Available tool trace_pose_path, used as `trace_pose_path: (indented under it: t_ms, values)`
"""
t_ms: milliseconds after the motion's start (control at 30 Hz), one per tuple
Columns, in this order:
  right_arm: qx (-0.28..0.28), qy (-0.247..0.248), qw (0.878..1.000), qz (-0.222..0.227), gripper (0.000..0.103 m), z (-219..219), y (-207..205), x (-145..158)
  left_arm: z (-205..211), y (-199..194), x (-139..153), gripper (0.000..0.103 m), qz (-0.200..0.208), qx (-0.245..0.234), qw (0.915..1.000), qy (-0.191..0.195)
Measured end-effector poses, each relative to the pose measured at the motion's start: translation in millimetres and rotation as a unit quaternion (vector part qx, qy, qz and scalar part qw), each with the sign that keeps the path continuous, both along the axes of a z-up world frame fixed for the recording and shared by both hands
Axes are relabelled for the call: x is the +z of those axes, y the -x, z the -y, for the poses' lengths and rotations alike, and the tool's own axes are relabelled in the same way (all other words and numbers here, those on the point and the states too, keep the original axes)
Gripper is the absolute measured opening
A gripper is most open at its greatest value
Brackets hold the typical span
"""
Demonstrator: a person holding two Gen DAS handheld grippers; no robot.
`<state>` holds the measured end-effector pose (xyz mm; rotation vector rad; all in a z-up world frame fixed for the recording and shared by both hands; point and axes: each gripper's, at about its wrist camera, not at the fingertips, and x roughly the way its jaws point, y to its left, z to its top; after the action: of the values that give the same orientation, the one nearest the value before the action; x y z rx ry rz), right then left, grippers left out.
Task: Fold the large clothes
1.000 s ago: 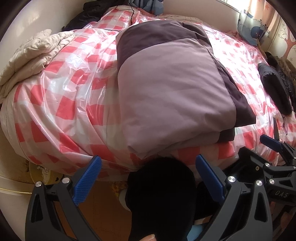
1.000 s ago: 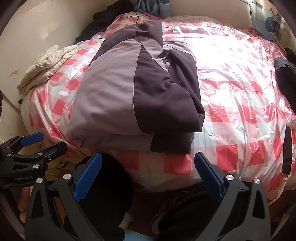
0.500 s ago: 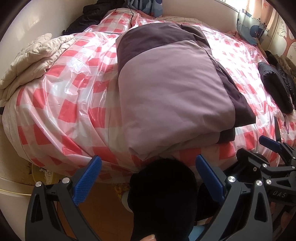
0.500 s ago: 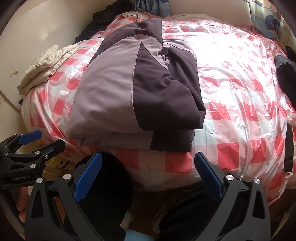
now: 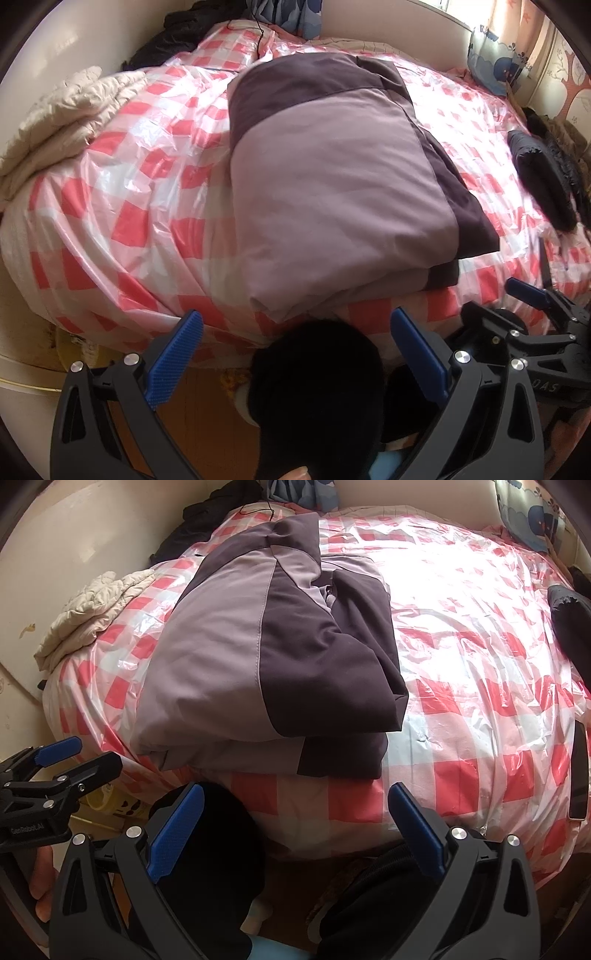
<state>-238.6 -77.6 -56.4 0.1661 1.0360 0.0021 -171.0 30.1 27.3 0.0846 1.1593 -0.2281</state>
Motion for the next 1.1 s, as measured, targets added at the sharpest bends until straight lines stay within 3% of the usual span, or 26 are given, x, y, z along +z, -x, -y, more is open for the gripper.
trace_pose_path:
  t_ms: [700,1100]
  values:
    - [-0.003,-0.017,1.000,0.004,0.096,12.3,5.6,-0.6,12.5,3.2,-1.2,0.097,-0.002,-0.015,0.9994,-0.032]
    - [-0.014,-0.028,0.999,0.008,0.096,25.3,13.9,-0.7,20.5,5.4,-2.2,0.097,-0.016,-0.029,0.9993,-0.016]
